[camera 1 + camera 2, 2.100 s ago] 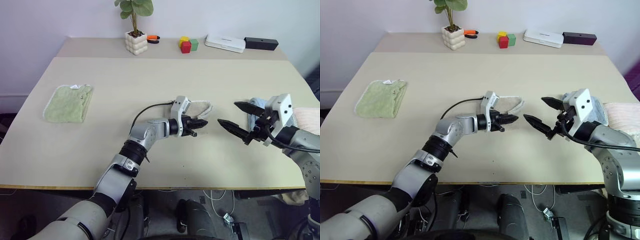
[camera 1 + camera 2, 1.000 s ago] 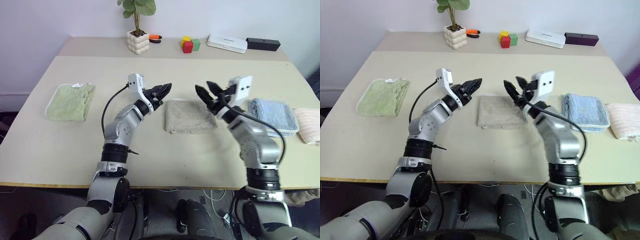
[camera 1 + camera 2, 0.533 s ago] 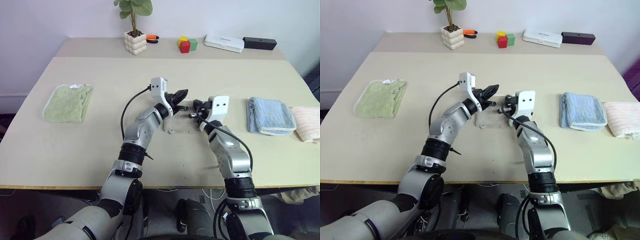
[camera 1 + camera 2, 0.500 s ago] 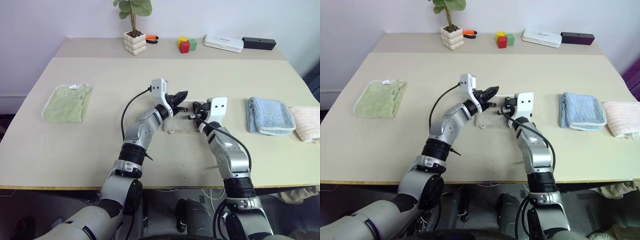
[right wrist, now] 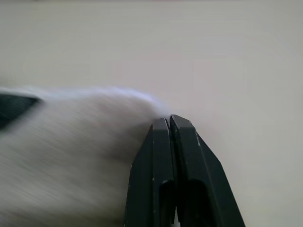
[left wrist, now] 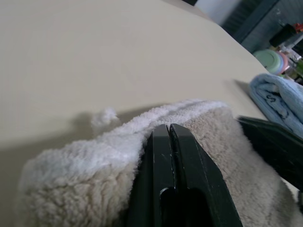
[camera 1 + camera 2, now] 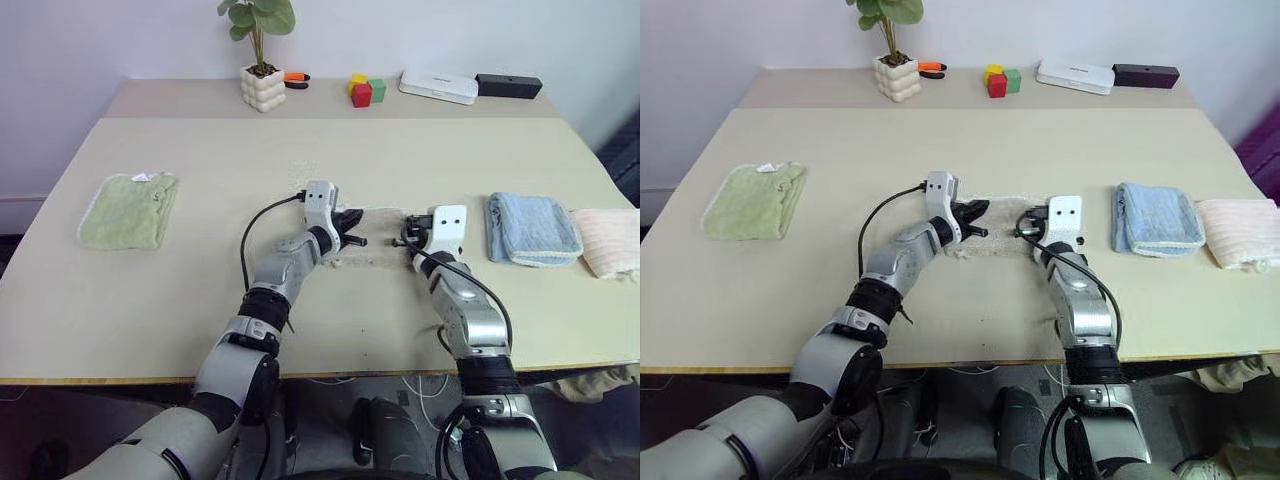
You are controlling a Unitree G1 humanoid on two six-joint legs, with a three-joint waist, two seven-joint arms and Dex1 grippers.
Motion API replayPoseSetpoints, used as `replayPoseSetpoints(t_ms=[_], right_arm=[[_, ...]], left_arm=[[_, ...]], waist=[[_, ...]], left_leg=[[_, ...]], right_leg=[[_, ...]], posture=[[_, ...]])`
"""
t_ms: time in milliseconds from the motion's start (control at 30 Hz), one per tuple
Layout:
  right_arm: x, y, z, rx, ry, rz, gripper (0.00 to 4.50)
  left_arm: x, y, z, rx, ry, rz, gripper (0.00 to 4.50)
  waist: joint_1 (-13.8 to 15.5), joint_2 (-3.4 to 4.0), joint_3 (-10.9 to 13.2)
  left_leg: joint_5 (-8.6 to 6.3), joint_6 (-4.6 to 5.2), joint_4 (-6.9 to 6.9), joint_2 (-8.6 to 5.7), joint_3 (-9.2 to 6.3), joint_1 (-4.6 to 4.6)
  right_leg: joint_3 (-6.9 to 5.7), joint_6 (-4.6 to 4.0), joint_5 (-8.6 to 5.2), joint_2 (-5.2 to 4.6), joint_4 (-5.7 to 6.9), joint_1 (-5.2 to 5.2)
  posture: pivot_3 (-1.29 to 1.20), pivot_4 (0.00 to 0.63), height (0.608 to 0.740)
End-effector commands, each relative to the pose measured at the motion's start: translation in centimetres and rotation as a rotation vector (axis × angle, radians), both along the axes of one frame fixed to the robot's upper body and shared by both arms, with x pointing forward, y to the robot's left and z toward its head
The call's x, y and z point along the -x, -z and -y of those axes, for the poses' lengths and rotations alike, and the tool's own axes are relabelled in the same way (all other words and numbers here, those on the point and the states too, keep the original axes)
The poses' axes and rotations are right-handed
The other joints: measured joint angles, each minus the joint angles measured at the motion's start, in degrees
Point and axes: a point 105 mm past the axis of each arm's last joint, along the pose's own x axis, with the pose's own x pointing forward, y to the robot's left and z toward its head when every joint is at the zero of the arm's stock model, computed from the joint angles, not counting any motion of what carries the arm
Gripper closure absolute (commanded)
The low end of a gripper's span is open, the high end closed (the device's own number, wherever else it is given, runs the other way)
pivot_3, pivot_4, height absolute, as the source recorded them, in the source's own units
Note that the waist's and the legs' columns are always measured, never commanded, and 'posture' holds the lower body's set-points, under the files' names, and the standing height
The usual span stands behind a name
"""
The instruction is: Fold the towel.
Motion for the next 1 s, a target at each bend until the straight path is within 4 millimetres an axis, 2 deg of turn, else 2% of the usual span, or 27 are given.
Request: replayPoseSetpoints(t_ms=[33,67,133,200,267,300,367,400,433,500,600,733,800,900,1000], right_arm=[[0.1,-1.1,0.2,-0.026,-0.037,0.034,4.48],[0.0,-1.7,0.3,-0.045,-0.054,0.046,4.24],[-0.3,-3.7,1.1,-0.055,-0.088,0.084,3.66],[-0.8,-5.5,3.0,-0.031,-0.063,0.115,2.72],[-1.2,-6.8,4.7,-0.016,-0.031,0.133,1.71],[-1.3,-7.4,5.3,-0.02,-0.025,0.138,1.35],[-1.6,-8.1,6.2,-0.046,-0.014,0.138,0.24],[-1.7,-8.5,6.5,-0.073,-0.015,0.137,0.0],[-1.9,-9.0,6.7,-0.132,-0.029,0.131,0.0],[-2.0,-9.4,6.2,-0.28,-0.087,0.099,0.0],[-1.4,-9.9,3.5,-0.474,-0.31,-0.006,0.0],[-0.7,-8.2,1.5,-0.435,-0.424,-0.143,0.0],[-0.7,-7.5,1.0,-0.452,-0.445,-0.186,0.0],[-0.6,-5.5,-0.7,-0.423,-0.489,-0.269,0.0],[-1.2,-4.3,-1.0,-0.384,-0.462,-0.312,0.0]], left_arm=[[-0.7,-1.0,-2.2,0.069,-0.054,0.016,4.49],[-0.4,-1.7,-2.1,0.096,-0.014,0.037,4.5],[0.5,-3.4,-2.1,0.09,0.072,0.129,3.98],[1.3,-4.9,-2.3,0.094,0.117,0.197,3.27],[1.5,-6.3,-2.8,0.133,0.107,0.225,2.25],[1.7,-6.7,-3.0,0.139,0.117,0.237,1.87],[2.1,-7.1,-3.2,0.134,0.146,0.253,0.77],[2.2,-7.2,-3.5,0.099,0.147,0.279,0.28],[2.3,-7.5,-4.1,0.077,0.145,0.307,0.03],[2.4,-8.0,-5.2,0.059,0.146,0.341,0.03],[2.9,-8.6,-7.7,0.009,0.175,0.402,0.03],[4.9,-8.5,-10.3,-0.071,0.318,0.443,0.03],[5.7,-8.7,-11.6,-0.114,0.345,0.48,0.03],[7.1,-9.3,-14.2,-0.154,0.373,0.527,0.03],[8.4,-9.0,-15.2,-0.198,0.419,0.529,0.03]], waist=[[-0.6,0.01,0.0],[-0.8,0.01,0.0],[-0.8,0.05,0.0],[-0.8,0.16,0.1],[-0.5,0.17,0.1],[-0.4,0.16,0.1],[-0.4,0.15,0.1],[-0.4,0.15,0.1],[-0.5,0.15,0.1],[-0.7,0.16,0.1],[-1.0,0.22,0.1],[-0.9,0.25,0.1],[-0.6,0.26,0.2],[-0.6,0.26,0.2],[-0.8,0.29,0.2]], left_leg=[[0.0,0.0,-0.01,0.0,0.0,0.0],[0.0,0.0,-0.03,0.0,0.0,-0.01],[0.0,0.0,-0.06,0.0,0.01,-0.01],[0.0,0.0,-0.06,-0.01,0.04,-0.03],[0.0,0.0,-0.04,-0.03,0.04,-0.06],[0.0,0.0,-0.01,-0.03,0.04,-0.06],[0.0,0.0,-0.01,-0.04,0.03,-0.05],[0.0,0.0,-0.02,-0.04,0.03,-0.04],[0.0,0.0,-0.03,-0.04,0.03,-0.04],[0.0,0.0,-0.04,-0.03,0.06,-0.04],[0.01,-0.01,-0.06,0.0,0.09,-0.03],[0.01,-0.01,-0.09,0.04,0.09,-0.03],[0.0,-0.01,-0.08,0.02,0.1,-0.04],[-0.01,0.01,-0.06,0.0,0.08,-0.07],[-0.01,0.0,-0.07,0.02,0.08,-0.07]], right_leg=[[0.0,0.0,0.0,0.0,0.01,-0.01],[0.0,0.0,0.0,0.0,0.02,-0.02],[0.0,0.0,0.0,0.0,0.02,-0.03],[0.03,0.0,0.0,-0.01,0.01,-0.06],[0.05,0.01,0.0,-0.03,0.02,-0.08],[0.05,0.01,0.01,-0.03,0.02,-0.07],[0.04,0.01,0.0,-0.03,0.01,-0.04],[0.04,0.01,0.0,-0.03,0.0,-0.04],[0.04,0.01,0.0,-0.03,0.0,-0.04],[0.04,0.01,0.0,-0.02,0.02,-0.05],[0.05,0.0,0.01,-0.01,0.06,-0.09],[0.04,-0.01,0.0,0.01,0.07,-0.12],[0.05,-0.01,0.0,-0.01,0.06,-0.12],[0.04,-0.01,0.01,-0.06,0.05,-0.11],[0.04,-0.01,0.01,-0.06,0.04,-0.12]], posture=[[0.0,0.15,0.74],[0.0,0.15,0.74],[0.0,0.15,0.74],[0.0,0.15,0.74],[0.0,0.15,0.74],[0.0,0.15,0.74],[0.0,0.15,0.74],[0.0,0.15,0.74],[0.0,0.15,0.74],[0.0,0.15,0.74],[0.0,0.15,0.74],[0.0,0.15,0.74],[0.0,0.15,0.74],[0.0,0.15,0.74],[0.0,0.15,0.74]])
